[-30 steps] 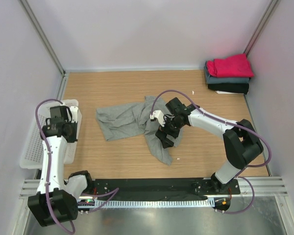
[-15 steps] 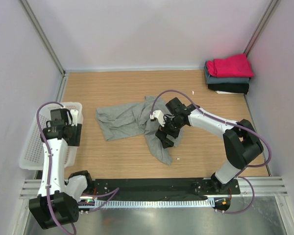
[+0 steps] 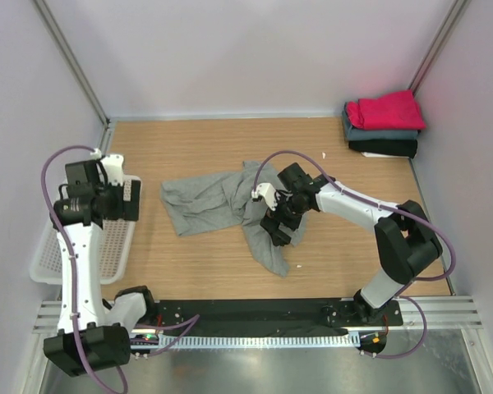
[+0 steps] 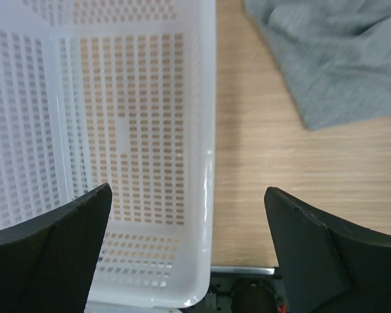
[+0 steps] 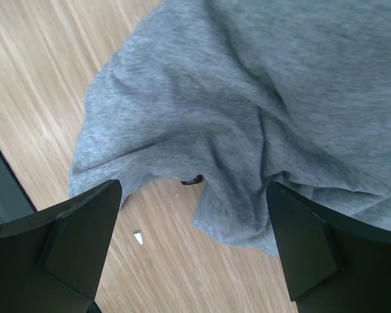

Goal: Fold and stack the t-shirts
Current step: Flatten the tshirt out

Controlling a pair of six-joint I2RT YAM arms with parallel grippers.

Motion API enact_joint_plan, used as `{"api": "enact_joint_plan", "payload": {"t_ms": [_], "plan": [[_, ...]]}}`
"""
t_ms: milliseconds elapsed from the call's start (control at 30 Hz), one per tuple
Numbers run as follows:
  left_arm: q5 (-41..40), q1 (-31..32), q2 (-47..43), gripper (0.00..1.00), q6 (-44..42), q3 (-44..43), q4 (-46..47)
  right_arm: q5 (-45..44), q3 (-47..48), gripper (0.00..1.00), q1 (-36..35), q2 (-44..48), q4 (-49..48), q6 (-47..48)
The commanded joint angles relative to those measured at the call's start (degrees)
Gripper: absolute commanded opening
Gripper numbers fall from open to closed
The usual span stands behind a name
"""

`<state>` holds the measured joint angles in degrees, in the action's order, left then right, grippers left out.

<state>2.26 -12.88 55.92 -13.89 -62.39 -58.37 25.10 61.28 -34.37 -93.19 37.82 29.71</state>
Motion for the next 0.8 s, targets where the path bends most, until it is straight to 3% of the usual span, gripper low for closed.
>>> {"api": "enact_joint_plan", "payload": {"t_ms": [0, 167, 400, 767], "plan": [[10.4, 0.3, 3.5, 1.00, 2.5, -8.9, 1.2, -4.3, 0.2, 1.00, 0.0, 3.7, -4.3, -2.7], [14.2, 7.6, 13.8, 0.97, 7.1, -17.8, -0.7, -12.8, -1.2, 1.00, 1.0, 6.3, -11.3, -7.2], [13.0, 11.2, 15.1, 0.93, 11.3, -10.7, 10.8, -13.1, -2.1, 1.00, 1.5, 3.6, -9.6, -5.6], [14.3, 11.7, 13.3, 0.92, 11.6, -8.5, 12.5, -10.2, 3.5, 1.00, 1.5, -7.0, -2.8, -4.4]]}}
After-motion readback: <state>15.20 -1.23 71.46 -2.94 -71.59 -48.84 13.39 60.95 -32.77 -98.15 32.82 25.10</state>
